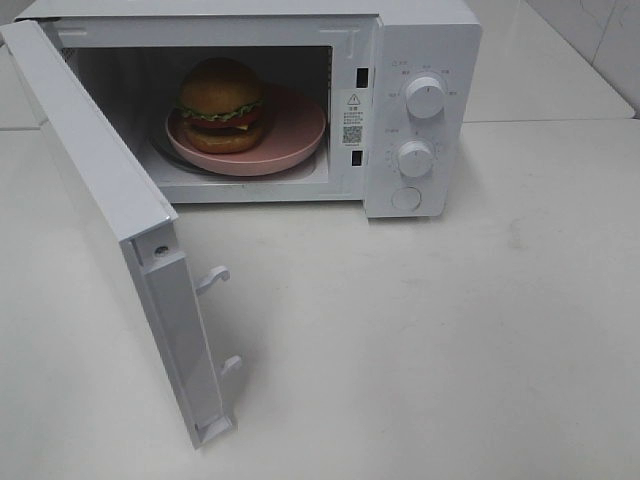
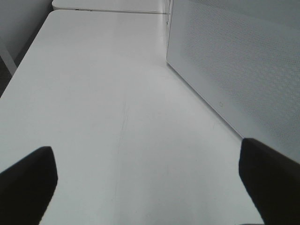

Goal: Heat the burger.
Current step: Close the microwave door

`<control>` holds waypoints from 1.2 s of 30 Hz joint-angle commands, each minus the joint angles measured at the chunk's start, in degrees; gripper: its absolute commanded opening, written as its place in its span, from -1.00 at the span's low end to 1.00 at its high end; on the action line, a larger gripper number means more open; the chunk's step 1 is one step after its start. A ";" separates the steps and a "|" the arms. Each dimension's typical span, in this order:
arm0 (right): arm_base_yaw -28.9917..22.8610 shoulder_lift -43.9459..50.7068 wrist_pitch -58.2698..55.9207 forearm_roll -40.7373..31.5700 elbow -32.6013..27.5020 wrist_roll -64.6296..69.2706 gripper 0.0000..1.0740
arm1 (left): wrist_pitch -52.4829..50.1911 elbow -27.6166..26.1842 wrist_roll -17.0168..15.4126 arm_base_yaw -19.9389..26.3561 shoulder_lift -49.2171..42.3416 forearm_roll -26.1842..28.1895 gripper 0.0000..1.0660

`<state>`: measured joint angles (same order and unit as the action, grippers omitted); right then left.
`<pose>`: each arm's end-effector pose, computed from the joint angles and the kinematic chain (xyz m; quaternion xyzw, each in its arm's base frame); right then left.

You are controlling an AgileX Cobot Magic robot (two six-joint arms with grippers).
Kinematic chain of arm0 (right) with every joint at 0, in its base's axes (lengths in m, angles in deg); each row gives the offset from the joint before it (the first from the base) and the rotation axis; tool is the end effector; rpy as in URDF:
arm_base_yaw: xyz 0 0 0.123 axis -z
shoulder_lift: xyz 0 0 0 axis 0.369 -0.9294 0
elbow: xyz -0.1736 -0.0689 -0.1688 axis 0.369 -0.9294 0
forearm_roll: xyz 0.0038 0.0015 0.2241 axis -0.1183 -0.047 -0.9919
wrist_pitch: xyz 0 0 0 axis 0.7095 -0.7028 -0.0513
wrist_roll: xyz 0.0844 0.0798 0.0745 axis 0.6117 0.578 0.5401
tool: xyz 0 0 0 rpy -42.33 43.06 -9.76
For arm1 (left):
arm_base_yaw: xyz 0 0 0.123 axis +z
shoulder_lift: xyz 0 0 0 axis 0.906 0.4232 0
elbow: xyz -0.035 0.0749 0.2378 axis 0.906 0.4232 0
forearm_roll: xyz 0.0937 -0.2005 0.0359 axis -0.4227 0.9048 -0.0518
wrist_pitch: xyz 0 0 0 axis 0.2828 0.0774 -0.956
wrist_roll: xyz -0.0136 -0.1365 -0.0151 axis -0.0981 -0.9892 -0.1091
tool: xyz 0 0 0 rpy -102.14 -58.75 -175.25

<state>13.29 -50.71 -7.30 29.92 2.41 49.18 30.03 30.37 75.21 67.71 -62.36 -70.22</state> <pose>0.0486 -0.0054 0.2522 0.0123 0.8348 0.0342 0.5493 0.0427 -0.0042 0.2450 -0.0189 0.8526 -0.0134 0.5221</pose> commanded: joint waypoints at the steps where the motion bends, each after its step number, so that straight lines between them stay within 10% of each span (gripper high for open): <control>1: 0.40 1.55 0.46 -1.20 -0.29 0.23 0.42 | -0.86 0.06 0.00 -0.06 -0.74 0.46 0.83; 36: 0.34 1.55 0.46 -0.97 -0.29 0.17 0.42 | -0.86 0.06 0.00 -0.06 -0.23 0.46 0.83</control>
<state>13.29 -50.71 -7.30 28.43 2.41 49.18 30.03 30.37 75.21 67.71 -62.36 -70.22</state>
